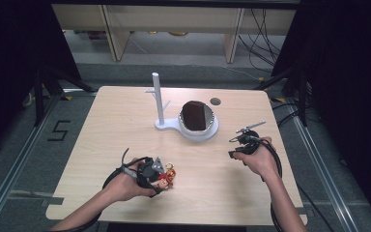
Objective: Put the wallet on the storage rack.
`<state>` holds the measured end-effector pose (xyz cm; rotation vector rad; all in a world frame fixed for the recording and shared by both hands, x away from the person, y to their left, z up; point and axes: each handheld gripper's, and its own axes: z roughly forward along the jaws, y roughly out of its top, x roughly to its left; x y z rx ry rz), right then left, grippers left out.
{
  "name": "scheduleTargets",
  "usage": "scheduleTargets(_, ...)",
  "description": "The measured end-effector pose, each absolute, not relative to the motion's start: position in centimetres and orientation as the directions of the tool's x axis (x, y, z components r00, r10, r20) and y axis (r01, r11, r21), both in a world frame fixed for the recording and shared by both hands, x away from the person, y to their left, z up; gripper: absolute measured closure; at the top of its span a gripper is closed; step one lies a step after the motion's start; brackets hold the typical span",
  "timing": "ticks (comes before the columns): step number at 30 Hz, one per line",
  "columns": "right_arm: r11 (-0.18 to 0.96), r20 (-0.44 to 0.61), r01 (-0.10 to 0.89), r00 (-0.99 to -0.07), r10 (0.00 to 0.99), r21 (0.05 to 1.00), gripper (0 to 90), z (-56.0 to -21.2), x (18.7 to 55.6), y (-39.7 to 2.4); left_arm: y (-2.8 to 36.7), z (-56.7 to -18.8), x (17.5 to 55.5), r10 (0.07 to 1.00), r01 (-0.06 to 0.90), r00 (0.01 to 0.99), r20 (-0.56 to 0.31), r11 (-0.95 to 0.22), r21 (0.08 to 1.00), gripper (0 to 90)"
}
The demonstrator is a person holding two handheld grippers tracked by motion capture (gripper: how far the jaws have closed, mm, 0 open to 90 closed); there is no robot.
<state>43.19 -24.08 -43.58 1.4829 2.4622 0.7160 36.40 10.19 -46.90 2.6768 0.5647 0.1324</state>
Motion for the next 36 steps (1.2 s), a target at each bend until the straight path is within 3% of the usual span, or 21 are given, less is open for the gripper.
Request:
scheduleTargets(15, 0.390, 0.091, 0.770, -0.496, 0.863, 0.505, 63.2, -43.9, 43.2, -24.2, 8.7, -48.0, 36.8, 0.403, 0.366, 0.915, 0.030, -0.858, 0.360, 53.7)
scheduleTargets(21, 0.379, 0.107, 0.785, -0.486, 0.868, 0.491, 62.9, -44.0, 43.2, -24.1, 8.4, -48.2, 36.8, 0.386, 0.336, 0.918, 0.087, -0.876, 0.347, 58.3)
scheduleTargets(26, 0.384, 0.101, 0.781, -0.489, 0.866, 0.492, 62.5, -44.0, 43.2, -24.1, 8.4, -48.3, 36.6, 0.395, 0.347, 0.915, 0.081, -0.874, 0.341, 62.2)
scheduleTargets(32, 0.390, 0.102, 0.773, -0.500, 0.860, 0.501, 62.1, -43.9, 43.3, -23.9, 8.3, -48.3, 36.9, 0.399, 0.356, 0.914, 0.071, -0.874, 0.330, 57.3)
scheduleTargets(36, 0.380, 0.117, 0.784, -0.492, 0.863, 0.490, 61.7, -44.0, 43.3, -23.9, 8.3, -48.1, 37.2, 0.376, 0.344, 0.925, 0.054, -0.889, 0.302, 61.4)
